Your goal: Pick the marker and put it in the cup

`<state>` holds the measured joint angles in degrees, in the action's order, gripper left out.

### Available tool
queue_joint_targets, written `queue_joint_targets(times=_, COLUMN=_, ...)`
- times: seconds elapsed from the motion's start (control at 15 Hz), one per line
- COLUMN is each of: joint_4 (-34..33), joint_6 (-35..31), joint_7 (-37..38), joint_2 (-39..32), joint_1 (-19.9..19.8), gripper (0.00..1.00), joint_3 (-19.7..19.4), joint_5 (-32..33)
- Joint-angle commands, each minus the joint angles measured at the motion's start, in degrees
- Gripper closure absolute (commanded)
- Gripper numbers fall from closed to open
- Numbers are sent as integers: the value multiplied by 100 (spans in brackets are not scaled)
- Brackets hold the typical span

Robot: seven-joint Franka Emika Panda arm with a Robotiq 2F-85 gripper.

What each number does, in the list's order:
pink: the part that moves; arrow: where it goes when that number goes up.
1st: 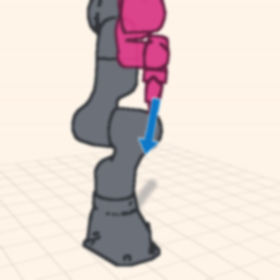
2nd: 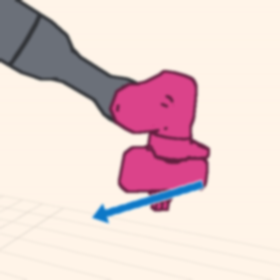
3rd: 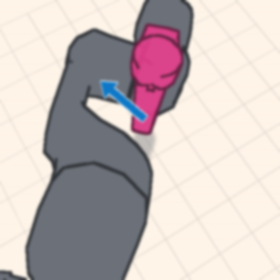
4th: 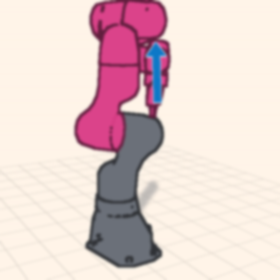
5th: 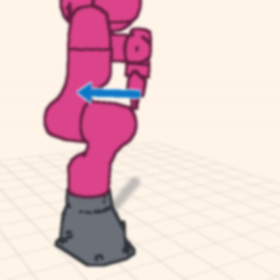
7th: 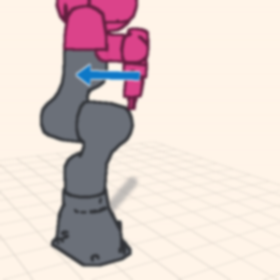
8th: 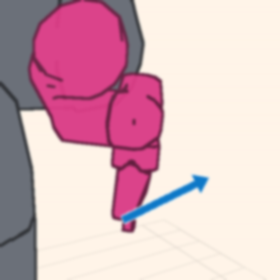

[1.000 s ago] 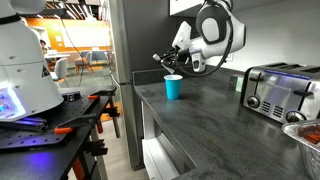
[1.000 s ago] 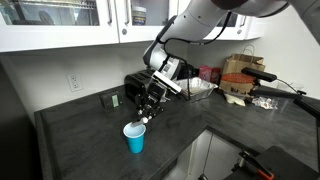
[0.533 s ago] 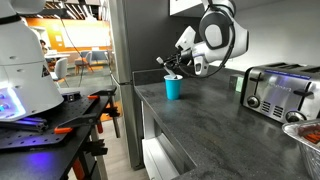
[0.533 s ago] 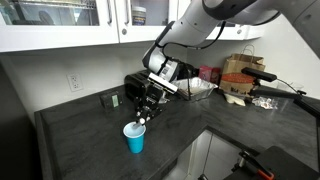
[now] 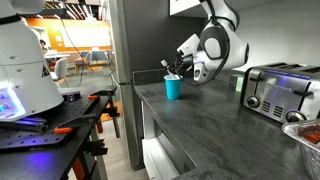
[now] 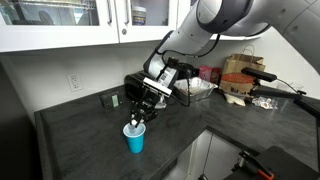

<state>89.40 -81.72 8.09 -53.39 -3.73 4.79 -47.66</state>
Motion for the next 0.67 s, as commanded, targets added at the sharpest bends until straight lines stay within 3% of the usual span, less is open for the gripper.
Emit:
queue_joint_targets(times=0.0, joint_4=-128, joint_6=-151, joint_7=693, joint_2=-83, joint_1=198, gripper=95, joint_3=-181, joint_5=-301)
queue_joint_targets(times=0.33, joint_4=-221, joint_6=-176, joint_7=1086, joint_2=-172, joint_1=294, gripper=95, joint_3=-259, joint_5=-286)
queue_joint_targets(times=0.4, joint_4=-226, joint_6=-158, joint_7=1109, joint_2=-173, joint_1=304, gripper=54, joint_3=-275, joint_5=-270)
queue_joint_targets(times=0.6, joint_4=-241, joint_6=-133, joint_7=1147, joint_2=-187, joint_1=273, gripper=39, joint_3=-278, joint_5=-296)
